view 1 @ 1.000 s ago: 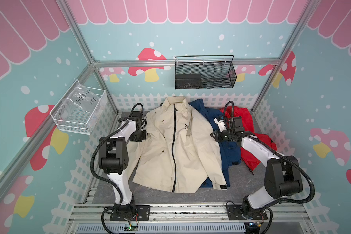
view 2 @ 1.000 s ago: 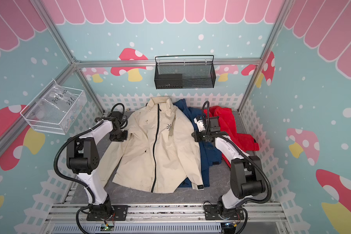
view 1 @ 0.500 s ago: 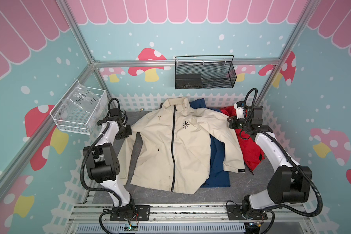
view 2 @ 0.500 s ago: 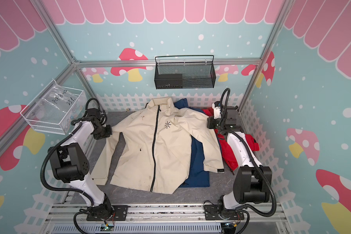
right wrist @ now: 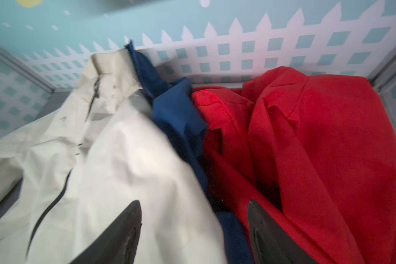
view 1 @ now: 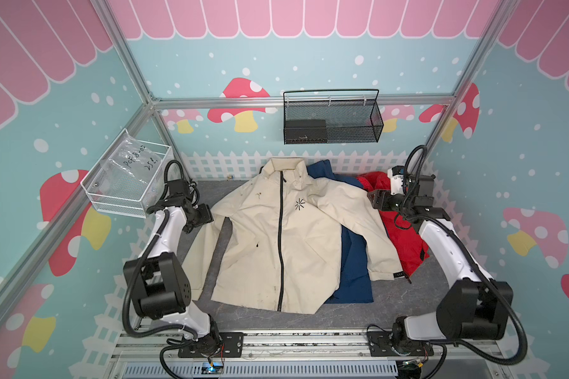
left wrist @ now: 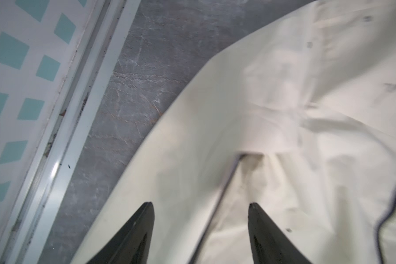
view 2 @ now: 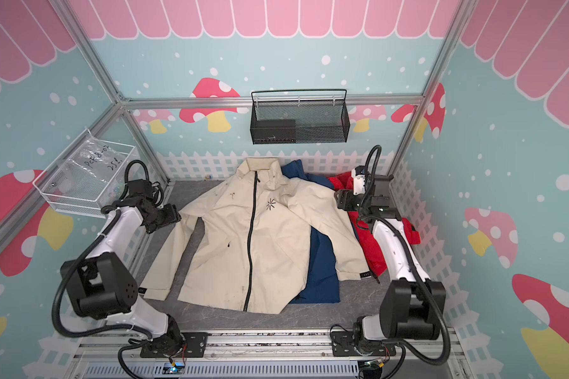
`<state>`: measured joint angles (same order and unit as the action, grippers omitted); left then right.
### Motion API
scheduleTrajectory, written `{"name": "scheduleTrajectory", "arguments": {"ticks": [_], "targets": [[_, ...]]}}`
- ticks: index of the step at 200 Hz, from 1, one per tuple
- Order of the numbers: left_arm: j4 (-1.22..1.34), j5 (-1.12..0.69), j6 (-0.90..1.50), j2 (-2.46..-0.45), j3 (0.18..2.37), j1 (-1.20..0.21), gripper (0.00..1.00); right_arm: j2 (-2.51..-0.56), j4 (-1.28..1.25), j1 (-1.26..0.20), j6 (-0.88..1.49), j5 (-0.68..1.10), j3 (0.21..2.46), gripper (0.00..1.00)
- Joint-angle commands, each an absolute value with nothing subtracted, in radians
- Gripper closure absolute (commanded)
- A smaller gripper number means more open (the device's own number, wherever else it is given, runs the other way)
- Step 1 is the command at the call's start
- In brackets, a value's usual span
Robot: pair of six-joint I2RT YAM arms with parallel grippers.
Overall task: Unzip the jacket
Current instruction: Flatten out the jacket at the center of the board.
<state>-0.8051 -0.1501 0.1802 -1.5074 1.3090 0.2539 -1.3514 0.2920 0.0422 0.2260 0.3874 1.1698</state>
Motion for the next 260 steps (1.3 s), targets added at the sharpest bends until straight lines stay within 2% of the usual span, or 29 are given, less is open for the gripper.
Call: {"name": "scheduleTrajectory", "arguments": {"ticks": [1,35,58,80,124,150,212,247,255,260], "targets": [[-0.774,-0.328,0.300,-1.318,1.213,0.240,0.32,-1.244,0.368,0.026,0.265,0.550,1.094,0.29],[-0.885,-0.406,0.320,-1.168,1.089,0.209,0.33,-1.122,0.436,-0.005,0.325,0.704,0.919,0.37],[-0.953,-0.359,0.331,-1.154,1.071,0.182,0.33,-1.079,0.528,-0.045,0.343,0.696,0.848,0.38],[-0.969,-0.394,0.360,-1.207,1.063,0.160,0.33,-1.034,0.535,-0.101,0.394,0.689,0.752,0.38],[-0.931,-0.384,0.379,-1.238,1.033,0.114,0.34,-0.962,0.437,-0.244,0.559,0.678,0.559,0.36],[-0.918,-0.378,0.378,-1.237,1.032,0.110,0.34,-0.928,0.368,-0.279,0.629,0.681,0.473,0.36],[-0.897,-0.378,0.385,-1.250,1.037,0.073,0.34,-1.007,0.164,-0.332,0.695,0.703,0.387,0.37],[-0.872,-0.376,0.413,-1.238,1.029,0.060,0.33,-1.059,0.115,-0.385,0.721,0.692,0.386,0.45],[-0.861,-0.383,0.420,-1.234,1.023,0.059,0.33,-1.059,0.115,-0.390,0.728,0.681,0.383,0.51],[-0.853,-0.386,0.425,-1.231,1.021,0.057,0.33,-1.057,0.123,-0.390,0.729,0.669,0.383,0.60]]}}
